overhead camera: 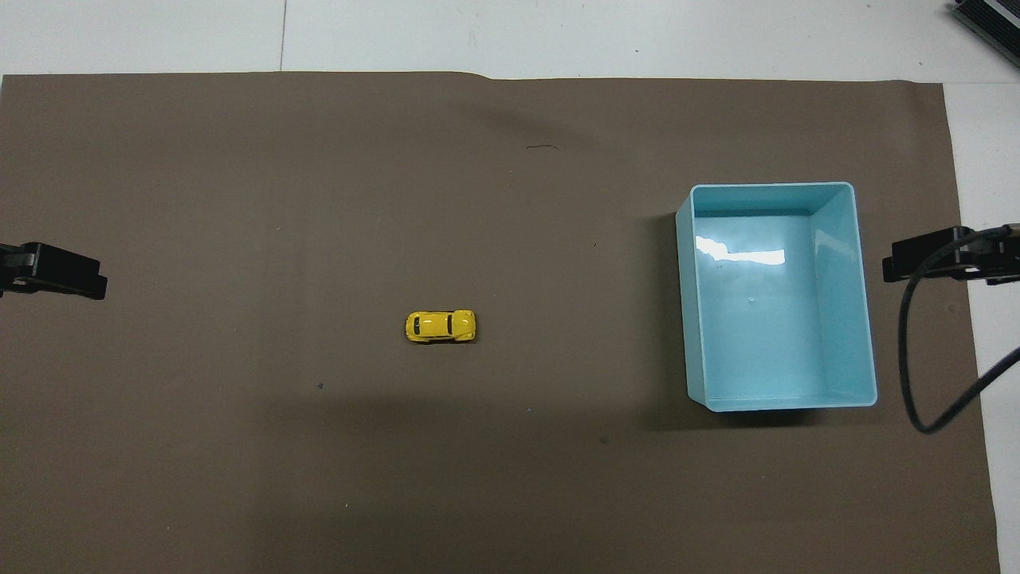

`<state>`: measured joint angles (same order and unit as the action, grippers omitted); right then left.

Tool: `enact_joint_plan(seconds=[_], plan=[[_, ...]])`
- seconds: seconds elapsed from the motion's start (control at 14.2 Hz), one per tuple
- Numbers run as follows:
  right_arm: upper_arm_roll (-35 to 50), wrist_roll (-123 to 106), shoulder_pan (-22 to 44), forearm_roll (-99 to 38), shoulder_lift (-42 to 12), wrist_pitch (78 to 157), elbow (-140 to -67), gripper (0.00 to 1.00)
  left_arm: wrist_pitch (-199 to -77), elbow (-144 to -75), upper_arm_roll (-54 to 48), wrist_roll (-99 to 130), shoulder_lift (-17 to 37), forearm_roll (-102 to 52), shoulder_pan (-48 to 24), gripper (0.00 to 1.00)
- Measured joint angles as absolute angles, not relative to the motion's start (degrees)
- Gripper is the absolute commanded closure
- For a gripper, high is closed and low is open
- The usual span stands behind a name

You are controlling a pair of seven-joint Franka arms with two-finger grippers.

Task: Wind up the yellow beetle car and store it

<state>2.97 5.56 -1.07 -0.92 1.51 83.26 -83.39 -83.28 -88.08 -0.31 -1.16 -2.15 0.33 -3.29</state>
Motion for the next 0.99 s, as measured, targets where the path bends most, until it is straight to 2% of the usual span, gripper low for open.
enact_joint_plan(seconds=[0.71, 0.99], plan=[[1.7, 5.6, -1.1, -0.9, 1.9, 83.1, -83.3, 0.0, -83.0, -88.3, -0.3, -1.5, -2.4, 0.3, -3.3, 0.0], [1.5, 5.6, -1.1, -0.9, 1.9, 83.1, -83.3, 0.0, -83.0, -88.3, -0.4, -9.4, -2.4, 0.3, -3.4, 0.0]])
